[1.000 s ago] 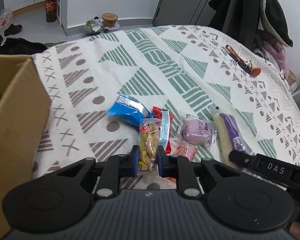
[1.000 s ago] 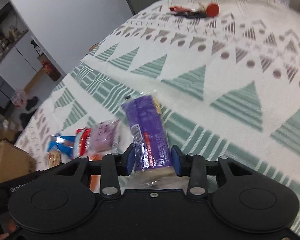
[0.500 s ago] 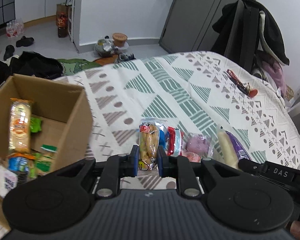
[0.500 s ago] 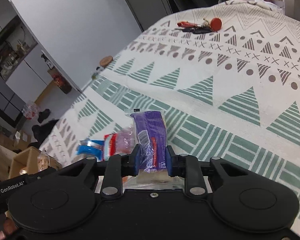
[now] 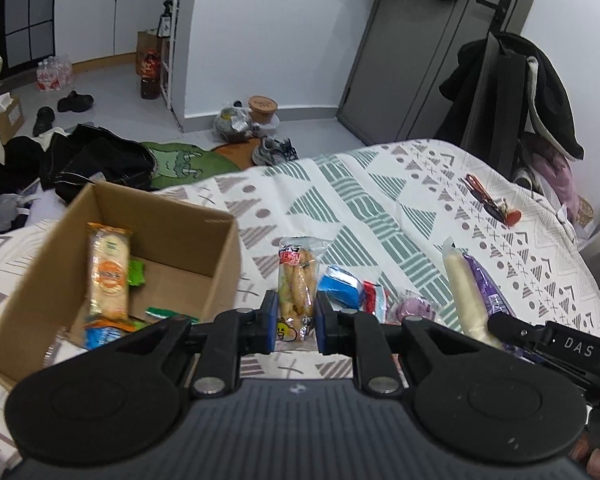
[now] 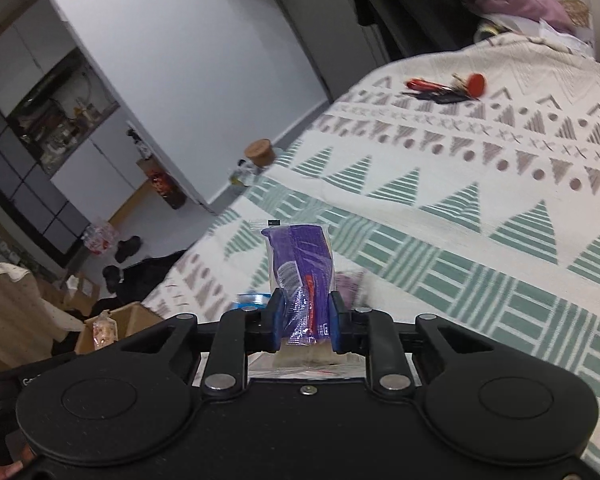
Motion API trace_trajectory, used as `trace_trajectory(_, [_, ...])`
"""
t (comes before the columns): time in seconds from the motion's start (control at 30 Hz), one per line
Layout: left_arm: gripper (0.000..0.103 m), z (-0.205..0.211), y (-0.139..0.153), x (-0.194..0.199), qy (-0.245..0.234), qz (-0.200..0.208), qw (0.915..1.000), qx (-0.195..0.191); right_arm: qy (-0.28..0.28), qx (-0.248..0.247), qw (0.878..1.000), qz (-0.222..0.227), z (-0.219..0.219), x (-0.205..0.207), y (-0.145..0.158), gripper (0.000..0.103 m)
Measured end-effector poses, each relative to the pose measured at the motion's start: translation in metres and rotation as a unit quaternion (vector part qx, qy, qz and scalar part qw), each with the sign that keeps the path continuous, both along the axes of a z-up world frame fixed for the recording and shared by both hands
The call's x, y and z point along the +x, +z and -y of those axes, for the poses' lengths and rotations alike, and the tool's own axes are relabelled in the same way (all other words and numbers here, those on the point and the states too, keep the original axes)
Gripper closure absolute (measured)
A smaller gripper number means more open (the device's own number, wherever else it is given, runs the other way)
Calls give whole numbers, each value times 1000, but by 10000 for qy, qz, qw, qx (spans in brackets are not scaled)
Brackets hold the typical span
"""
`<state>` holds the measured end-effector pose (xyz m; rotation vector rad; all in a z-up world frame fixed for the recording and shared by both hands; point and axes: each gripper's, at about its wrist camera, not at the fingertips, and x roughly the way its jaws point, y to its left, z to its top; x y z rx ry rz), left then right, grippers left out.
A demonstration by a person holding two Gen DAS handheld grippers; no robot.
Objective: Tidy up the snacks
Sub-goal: 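Carry both packs to the cardboard box and release them inside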
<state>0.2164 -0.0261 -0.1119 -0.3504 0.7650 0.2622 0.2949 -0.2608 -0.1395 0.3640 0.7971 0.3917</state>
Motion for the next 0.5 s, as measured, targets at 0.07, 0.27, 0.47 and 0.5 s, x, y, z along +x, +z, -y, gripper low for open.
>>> trace_trajectory(0.07, [85,-6,5,-5,62,34,10000,26,61,46,10000,62,-7,-2,5,82])
trace_trajectory(0.27, [85,-24,18,-15,196,137,9997,99,245,168,9993,227,-27,-10,18,82])
trace_trajectory(0.47, [85,-42,25,-24,317,227,9992,83,468,160,9978,441,-49,-21,31,83])
trace_trajectory(0.5, [85,-45,25,-26,334,233,9991,79,500,165,9975,464,-53,-23,32,83])
